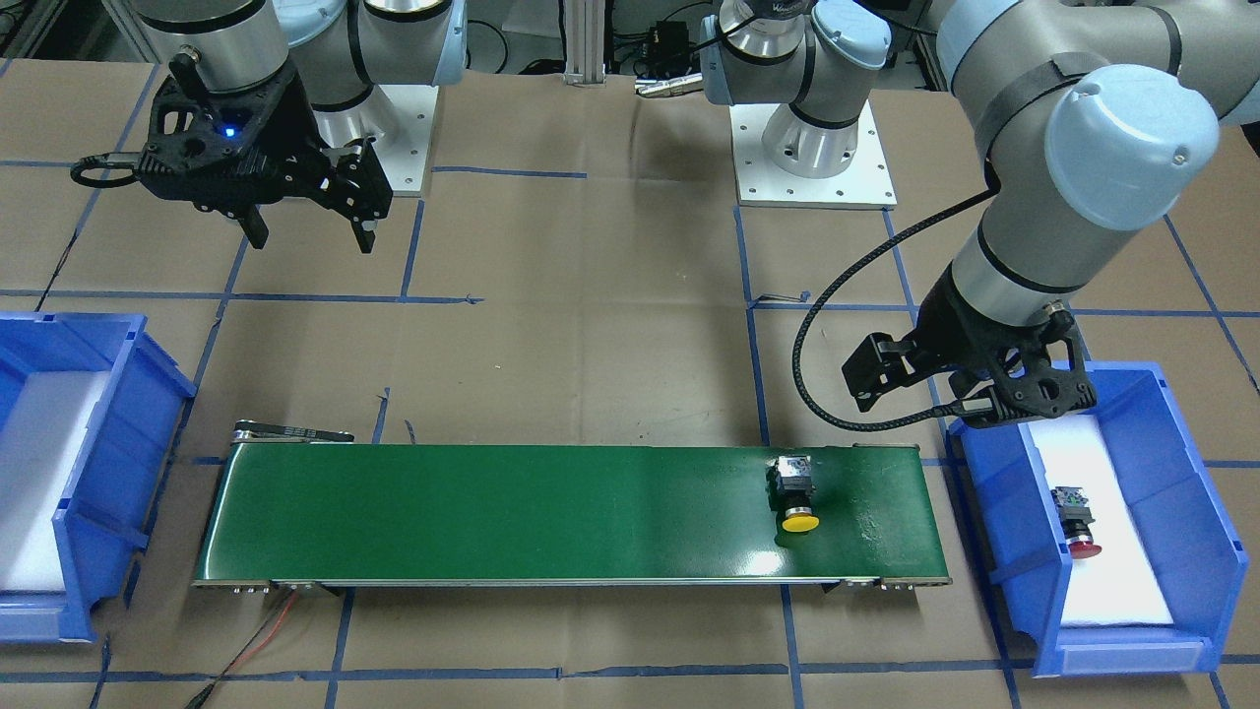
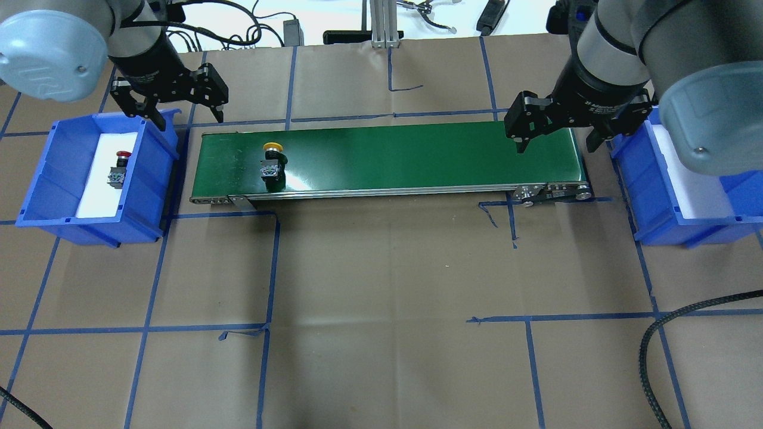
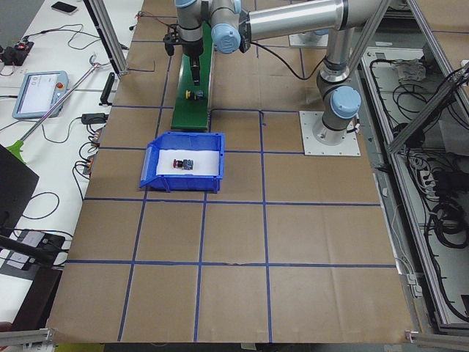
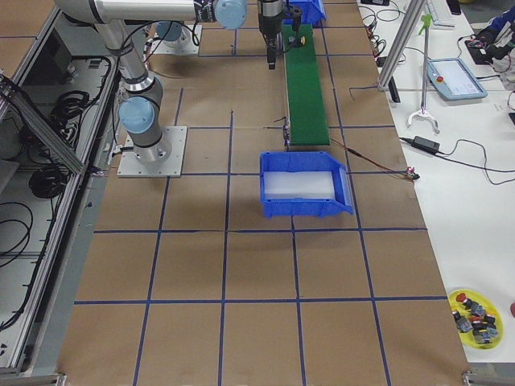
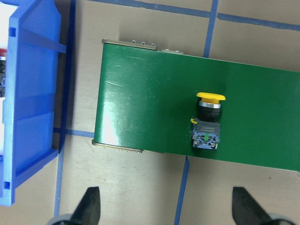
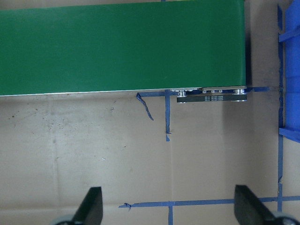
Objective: Transport two buttons from left to right
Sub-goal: 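Open the left gripper and raise it off the yellow button, then move the left gripper back into the bin over the red button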
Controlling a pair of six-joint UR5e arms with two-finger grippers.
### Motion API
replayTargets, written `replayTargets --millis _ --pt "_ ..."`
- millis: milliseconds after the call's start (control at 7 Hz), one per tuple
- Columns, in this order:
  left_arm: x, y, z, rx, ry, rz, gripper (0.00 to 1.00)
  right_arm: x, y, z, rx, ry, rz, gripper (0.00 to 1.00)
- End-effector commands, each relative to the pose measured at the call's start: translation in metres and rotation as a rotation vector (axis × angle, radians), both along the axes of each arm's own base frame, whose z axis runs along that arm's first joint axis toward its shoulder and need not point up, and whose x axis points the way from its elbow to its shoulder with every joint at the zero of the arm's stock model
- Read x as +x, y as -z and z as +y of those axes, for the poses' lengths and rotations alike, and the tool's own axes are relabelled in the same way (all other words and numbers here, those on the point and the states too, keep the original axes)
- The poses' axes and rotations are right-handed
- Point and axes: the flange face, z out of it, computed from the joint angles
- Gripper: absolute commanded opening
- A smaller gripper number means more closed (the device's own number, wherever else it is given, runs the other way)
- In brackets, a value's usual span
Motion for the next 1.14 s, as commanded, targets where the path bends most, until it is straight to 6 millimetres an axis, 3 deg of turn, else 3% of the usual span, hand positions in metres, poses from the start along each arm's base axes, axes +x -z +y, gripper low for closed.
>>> replayTargets --millis 0,429,571,714,1000 --pt "0.072 0.0 -0.001 0.002 0.013 0.002 1.0 0.0 0.0 0.0 0.0 0.002 0.0 1.0" --pt "0.186 0.011 0.01 0.017 0.04 0.003 1.0 0.0 -0.001 0.0 -0.003 0.0 0.0 1.0" --pt "0.206 0.02 0.011 0.027 0.063 0.009 1.0 0.001 0.0 0.0 0.0 -0.002 -0.002 1.0" --pt "0.214 0.035 0.002 0.02 0.063 0.004 1.0 0.001 0.0 0.0 0.0 0.0 -0.002 1.0" --pt "0.231 0.089 -0.03 -0.013 0.078 -0.012 0.99 0.0 0.0 0.0 0.0 0.0 0.0 1.0"
